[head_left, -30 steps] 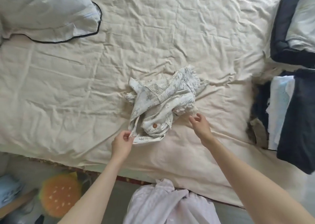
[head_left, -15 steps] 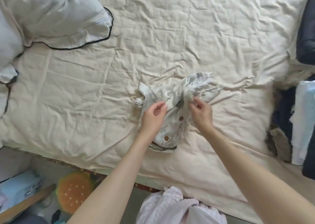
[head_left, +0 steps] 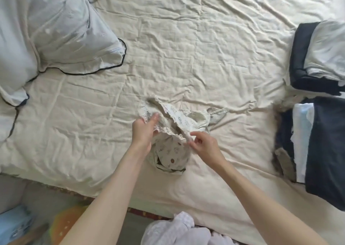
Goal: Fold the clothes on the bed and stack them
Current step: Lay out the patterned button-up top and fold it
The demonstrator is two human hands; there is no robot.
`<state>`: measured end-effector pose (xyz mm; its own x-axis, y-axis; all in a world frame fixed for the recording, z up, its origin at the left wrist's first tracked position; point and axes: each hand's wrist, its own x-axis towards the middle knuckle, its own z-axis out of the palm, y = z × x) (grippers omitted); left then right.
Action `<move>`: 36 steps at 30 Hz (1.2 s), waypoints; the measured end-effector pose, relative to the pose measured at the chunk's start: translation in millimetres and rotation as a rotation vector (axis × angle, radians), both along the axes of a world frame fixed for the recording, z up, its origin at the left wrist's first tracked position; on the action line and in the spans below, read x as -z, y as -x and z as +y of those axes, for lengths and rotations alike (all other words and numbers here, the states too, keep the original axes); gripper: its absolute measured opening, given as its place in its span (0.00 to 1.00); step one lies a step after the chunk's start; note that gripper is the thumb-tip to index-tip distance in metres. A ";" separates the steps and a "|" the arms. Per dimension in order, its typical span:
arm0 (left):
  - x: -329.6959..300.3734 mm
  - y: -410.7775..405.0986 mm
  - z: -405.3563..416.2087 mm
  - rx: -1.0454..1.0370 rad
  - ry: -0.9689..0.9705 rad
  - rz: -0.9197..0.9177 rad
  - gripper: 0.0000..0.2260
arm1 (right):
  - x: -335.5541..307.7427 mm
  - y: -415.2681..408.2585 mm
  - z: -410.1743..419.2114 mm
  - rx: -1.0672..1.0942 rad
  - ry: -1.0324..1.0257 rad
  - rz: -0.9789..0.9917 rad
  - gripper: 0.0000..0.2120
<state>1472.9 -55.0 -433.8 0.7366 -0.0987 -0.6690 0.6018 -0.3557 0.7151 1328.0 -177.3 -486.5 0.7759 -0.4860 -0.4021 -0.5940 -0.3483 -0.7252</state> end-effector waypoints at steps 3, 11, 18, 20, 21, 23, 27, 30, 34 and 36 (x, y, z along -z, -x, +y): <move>-28.9 -16.1 16.6 -0.001 0.081 -0.068 0.05 | -21.2 -5.5 -14.7 -0.043 0.032 0.036 0.08; -150.6 -47.7 71.5 0.197 0.081 -0.332 0.10 | -150.7 -49.1 -60.5 0.121 0.150 -0.157 0.09; -275.7 -27.8 122.1 0.011 0.362 -0.345 0.09 | -298.8 -98.6 -49.3 0.105 -0.336 -0.361 0.09; -303.2 -14.2 143.6 0.038 0.427 -0.308 0.09 | -326.5 -101.4 -43.4 -0.016 -0.052 -0.398 0.08; -314.4 -6.6 154.7 0.084 0.440 -0.294 0.09 | -336.4 -99.1 -39.0 -0.072 0.165 -0.405 0.07; -333.9 12.3 173.1 0.185 0.430 -0.279 0.11 | -347.3 -91.5 -26.7 -0.144 0.442 -0.391 0.11; -348.4 47.4 202.8 0.149 0.546 -0.317 0.13 | -350.9 -76.6 14.1 -0.127 -0.180 -0.319 0.14; -347.0 60.2 230.8 -0.060 0.689 -0.315 0.10 | -355.7 -75.7 42.1 -0.130 -0.716 -0.217 0.11; -341.0 72.9 286.6 -0.283 0.787 -0.290 0.14 | -365.3 -77.8 76.0 -0.299 -0.737 -0.137 0.09; -336.2 79.3 315.8 -0.345 0.797 -0.278 0.15 | -368.0 -79.8 90.9 -0.369 -0.679 -0.155 0.09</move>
